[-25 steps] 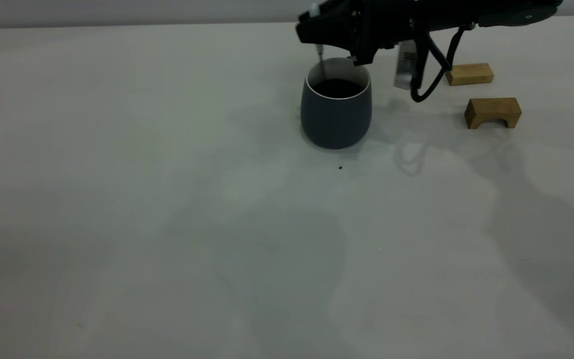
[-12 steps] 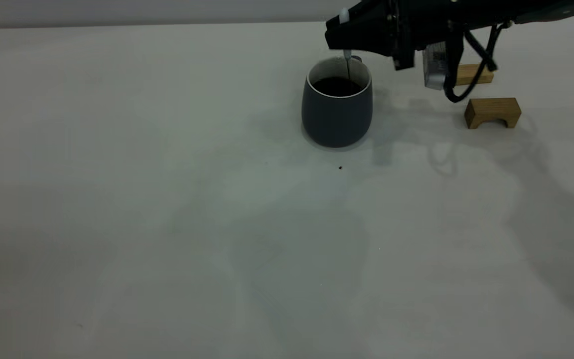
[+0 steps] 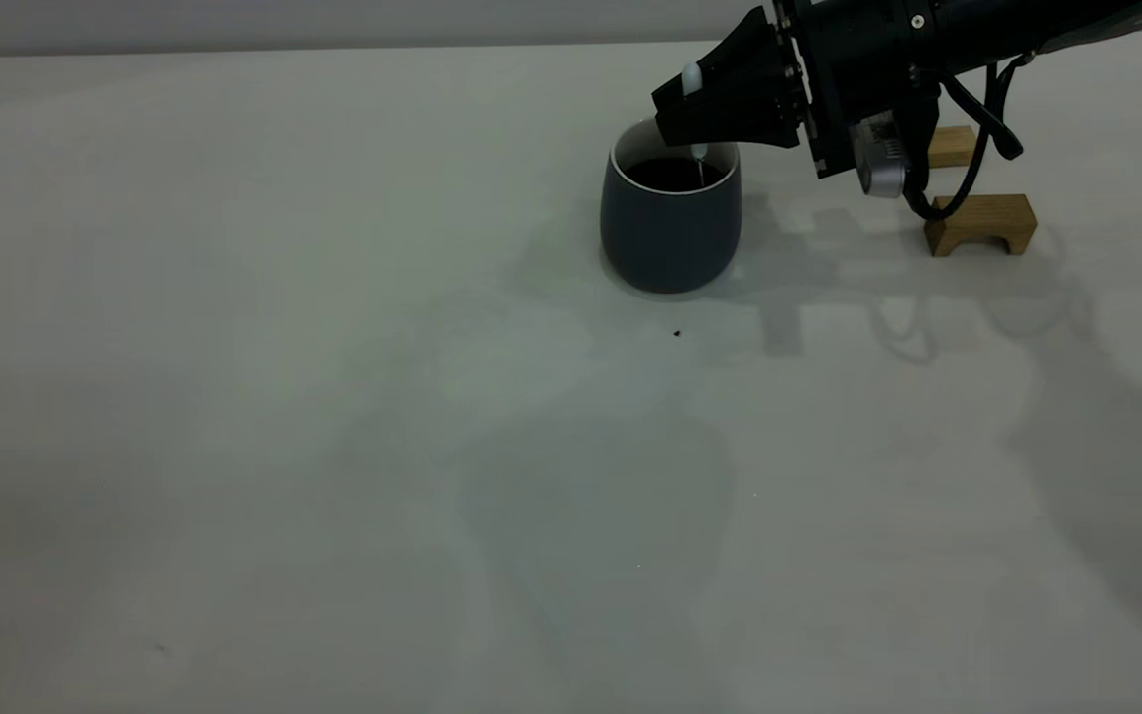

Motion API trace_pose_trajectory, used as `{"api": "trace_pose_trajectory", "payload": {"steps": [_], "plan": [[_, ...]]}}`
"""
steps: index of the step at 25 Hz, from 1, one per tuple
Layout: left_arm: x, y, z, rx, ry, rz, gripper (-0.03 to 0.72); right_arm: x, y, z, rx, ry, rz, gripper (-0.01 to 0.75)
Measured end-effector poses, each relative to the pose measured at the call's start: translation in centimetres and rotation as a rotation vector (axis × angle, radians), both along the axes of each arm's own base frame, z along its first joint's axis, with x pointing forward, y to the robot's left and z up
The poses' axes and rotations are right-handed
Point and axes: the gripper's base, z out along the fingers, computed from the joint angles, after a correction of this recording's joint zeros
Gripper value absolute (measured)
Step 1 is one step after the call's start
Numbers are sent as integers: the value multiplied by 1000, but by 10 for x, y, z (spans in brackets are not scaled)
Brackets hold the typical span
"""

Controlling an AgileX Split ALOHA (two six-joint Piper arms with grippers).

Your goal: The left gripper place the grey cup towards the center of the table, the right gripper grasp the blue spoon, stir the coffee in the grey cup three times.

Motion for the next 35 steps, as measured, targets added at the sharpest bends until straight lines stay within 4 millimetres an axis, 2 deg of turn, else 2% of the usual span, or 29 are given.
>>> {"api": "trace_pose_trajectory", "payload": {"steps": [4,7,15,19,23,29,32,35], "plan": [[0,0,0,0,0,0,585,0,0,0,2,0,-3,134],[0,0,0,1,0,-1,585,0,0,0,3,0,-3,191],[0,0,0,1,0,-1,585,0,0,3,-12,-33,24,552],[0,0,0,1,0,-1,585,-1,-2,32,-83,-217,146,649],[0,0,0,1,0,-1,585,-5,-6,79,-180,-477,329,634],[0,0,0,1,0,-1,585,-22,-21,150,-423,-794,643,488],[0,0,0,1,0,-1,585,-36,-31,197,-548,-918,739,409],[0,0,0,1,0,-1,585,-56,-37,250,-642,-1042,762,332]]}}
